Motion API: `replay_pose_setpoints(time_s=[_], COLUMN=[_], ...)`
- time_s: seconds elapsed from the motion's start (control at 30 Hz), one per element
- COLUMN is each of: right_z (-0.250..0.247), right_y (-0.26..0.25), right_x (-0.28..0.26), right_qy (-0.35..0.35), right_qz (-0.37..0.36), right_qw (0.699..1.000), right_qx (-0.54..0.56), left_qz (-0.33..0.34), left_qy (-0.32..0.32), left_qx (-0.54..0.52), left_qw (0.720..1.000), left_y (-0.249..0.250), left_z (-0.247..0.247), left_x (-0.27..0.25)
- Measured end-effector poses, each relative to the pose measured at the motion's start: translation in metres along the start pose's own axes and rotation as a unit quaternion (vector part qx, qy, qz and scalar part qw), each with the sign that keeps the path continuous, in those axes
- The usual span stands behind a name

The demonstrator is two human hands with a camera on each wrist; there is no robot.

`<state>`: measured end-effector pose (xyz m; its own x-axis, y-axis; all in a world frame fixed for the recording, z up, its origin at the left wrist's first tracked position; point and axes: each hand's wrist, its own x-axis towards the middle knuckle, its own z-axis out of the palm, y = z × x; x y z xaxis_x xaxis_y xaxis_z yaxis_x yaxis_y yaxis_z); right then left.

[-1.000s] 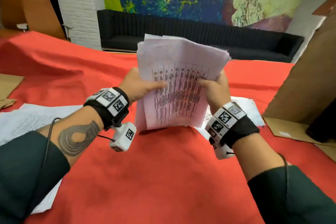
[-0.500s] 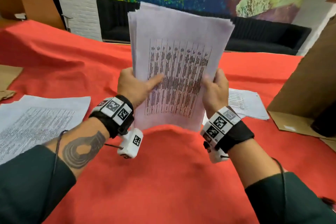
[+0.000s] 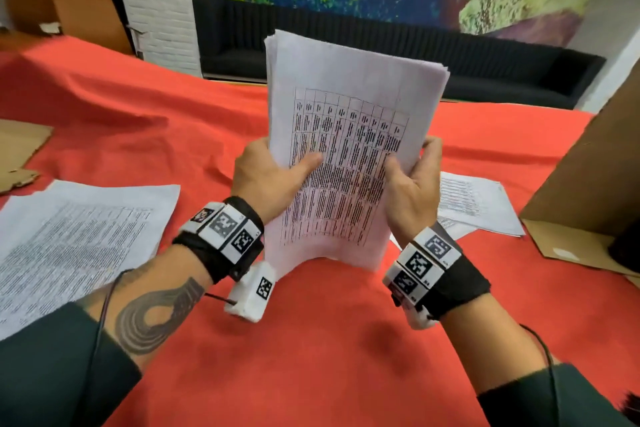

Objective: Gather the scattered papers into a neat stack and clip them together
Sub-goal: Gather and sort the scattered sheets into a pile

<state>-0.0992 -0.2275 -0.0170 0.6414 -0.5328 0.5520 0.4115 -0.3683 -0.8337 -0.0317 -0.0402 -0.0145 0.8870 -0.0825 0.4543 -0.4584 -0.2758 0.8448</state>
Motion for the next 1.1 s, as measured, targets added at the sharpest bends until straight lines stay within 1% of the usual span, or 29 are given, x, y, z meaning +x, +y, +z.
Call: replay_pose_setpoints(time_s=[0.07, 0.13, 0.2, 0.23, 0.27, 0.3, 0.33, 0.37, 0.4, 0.43, 0.47, 0.5, 0.53, 0.57, 0.6, 0.63, 0.67, 0.7, 0.73, 0.77, 0.8, 0.83, 0.87, 0.93, 1.0, 1.1], right_z=[0.0, -0.002, -0.007, -0.008, -0.011, -0.016, -0.022, -0.031, -0.042, -0.053, -0.063, -0.07, -0.073, -0.073, -0.072, -0.071, -0.07, -0.07, -0.069, -0.068, -0.067, -0.066, -0.065, -0.067, -0.069, -0.072], right_y=[0.008, 0.012, 0.013, 0.01, 0.008, 0.007, 0.0, -0.007, -0.015, -0.024, -0.034, -0.045, -0.054, -0.059, -0.057, -0.055, -0.052, -0.05, -0.05, -0.051, -0.052, -0.052, -0.053, -0.049, -0.033, 0.006], right_x=[-0.005, -0.006, 0.0, 0.003, 0.009, 0.016, 0.022, 0.033, 0.045, 0.059, 0.071, 0.08, 0.085, 0.086, 0.085, 0.081, 0.075, 0.069, 0.065, 0.063, 0.063, 0.065, 0.067, 0.067, 0.056, 0.022], right_qy=[-0.01, 0.009, 0.049, 0.07, 0.089, 0.104, 0.116, 0.133, 0.144, 0.137, 0.105, 0.054, -0.005, -0.059, -0.086, -0.087, -0.069, -0.043, -0.017, 0.006, 0.024, 0.031, 0.029, -0.007, -0.046, -0.061], right_qz=[0.006, 0.004, 0.017, 0.035, 0.058, 0.069, 0.062, 0.032, -0.019, -0.08, -0.127, -0.148, -0.134, -0.115, -0.101, -0.096, -0.087, -0.084, -0.084, -0.078, -0.071, -0.065, -0.061, -0.043, -0.001, 0.083], right_qw=[0.999, 0.999, 0.999, 0.997, 0.993, 0.988, 0.989, 0.991, 0.986, 0.974, 0.968, 0.97, 0.976, 0.981, 0.985, 0.989, 0.993, 0.995, 0.995, 0.992, 0.991, 0.99, 0.989, 0.986, 0.985, 0.991], right_qx=[-0.035, -0.042, -0.017, 0.017, 0.055, 0.086, 0.073, 0.007, -0.084, -0.159, -0.191, -0.187, -0.171, -0.147, -0.114, -0.07, -0.029, 0.014, 0.058, 0.094, 0.113, 0.124, 0.134, 0.16, 0.164, 0.082], left_qz=[-0.039, -0.067, -0.078, -0.073, -0.063, -0.048, -0.024, 0.009, 0.048, 0.091, 0.135, 0.176, 0.208, 0.23, 0.233, 0.219, 0.192, 0.162, 0.128, 0.096, 0.079, 0.082, 0.092, 0.083, 0.045, -0.031], left_qy=[-0.044, -0.072, -0.127, -0.163, -0.193, -0.206, -0.206, -0.202, -0.193, -0.185, -0.186, -0.183, -0.17, -0.144, -0.106, -0.048, 0.023, 0.084, 0.112, 0.1, 0.065, 0.032, 0.016, 0.015, -0.004, -0.064], left_qx=[-0.078, -0.134, -0.136, -0.115, -0.08, -0.032, 0.031, 0.108, 0.191, 0.267, 0.316, 0.344, 0.348, 0.335, 0.308, 0.254, 0.179, 0.092, 0.003, -0.072, -0.116, -0.125, -0.12, -0.122, -0.148, -0.16], left_qw=[0.995, 0.986, 0.979, 0.977, 0.976, 0.977, 0.978, 0.973, 0.961, 0.941, 0.921, 0.904, 0.898, 0.903, 0.916, 0.941, 0.965, 0.979, 0.985, 0.988, 0.988, 0.988, 0.988, 0.989, 0.988, 0.985], left_y=[-0.013, -0.025, -0.037, -0.041, -0.04, -0.037, -0.032, -0.022, -0.009, 0.008, 0.025, 0.039, 0.049, 0.056, 0.059, 0.057, 0.052, 0.048, 0.043, 0.036, 0.03, 0.029, 0.027, 0.021, 0.006, -0.034], left_z=[0.003, -0.001, -0.006, -0.011, -0.016, -0.022, -0.029, -0.038, -0.047, -0.055, -0.063, -0.07, -0.076, -0.079, -0.083, -0.085, -0.088, -0.088, -0.087, -0.085, -0.083, -0.081, -0.079, -0.076, -0.073, -0.066], left_x=[-0.004, -0.007, -0.005, -0.002, 0.0, 0.004, 0.011, 0.019, 0.026, 0.032, 0.038, 0.044, 0.05, 0.055, 0.059, 0.062, 0.063, 0.061, 0.059, 0.058, 0.056, 0.052, 0.05, 0.047, 0.038, 0.012])
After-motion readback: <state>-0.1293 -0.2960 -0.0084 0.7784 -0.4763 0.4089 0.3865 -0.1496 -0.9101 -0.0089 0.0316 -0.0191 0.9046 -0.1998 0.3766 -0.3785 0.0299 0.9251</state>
